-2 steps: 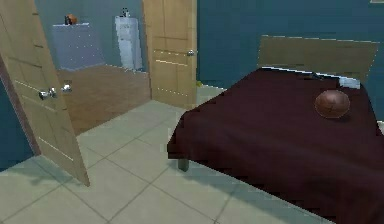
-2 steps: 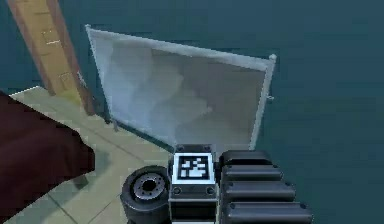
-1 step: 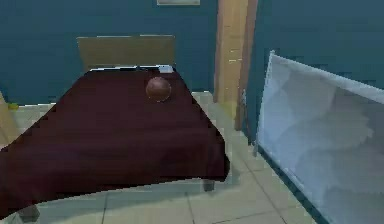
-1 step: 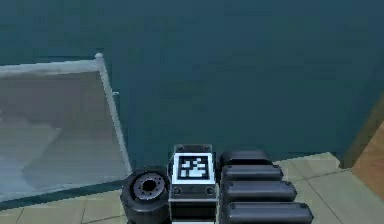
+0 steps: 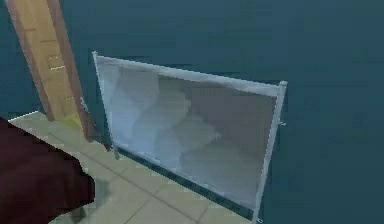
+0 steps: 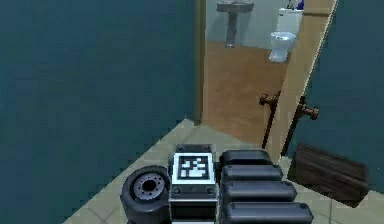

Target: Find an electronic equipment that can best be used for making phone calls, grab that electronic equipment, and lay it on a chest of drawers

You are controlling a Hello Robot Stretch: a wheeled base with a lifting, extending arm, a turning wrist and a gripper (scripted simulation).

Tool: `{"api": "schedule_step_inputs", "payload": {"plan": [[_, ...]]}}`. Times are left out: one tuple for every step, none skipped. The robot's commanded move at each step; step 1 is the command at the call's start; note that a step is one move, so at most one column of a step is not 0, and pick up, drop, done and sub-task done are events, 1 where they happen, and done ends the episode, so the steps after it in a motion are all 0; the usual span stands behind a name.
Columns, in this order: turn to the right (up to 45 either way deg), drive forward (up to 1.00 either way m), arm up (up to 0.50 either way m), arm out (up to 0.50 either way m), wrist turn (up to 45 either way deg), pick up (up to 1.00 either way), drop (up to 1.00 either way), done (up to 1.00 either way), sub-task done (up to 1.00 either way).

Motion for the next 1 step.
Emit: {"api": "schedule_step_inputs", "payload": {"plan": [[33.0,0.00,0.00,0.00,0.0,0.00,0.00,0.00,0.00]]}}
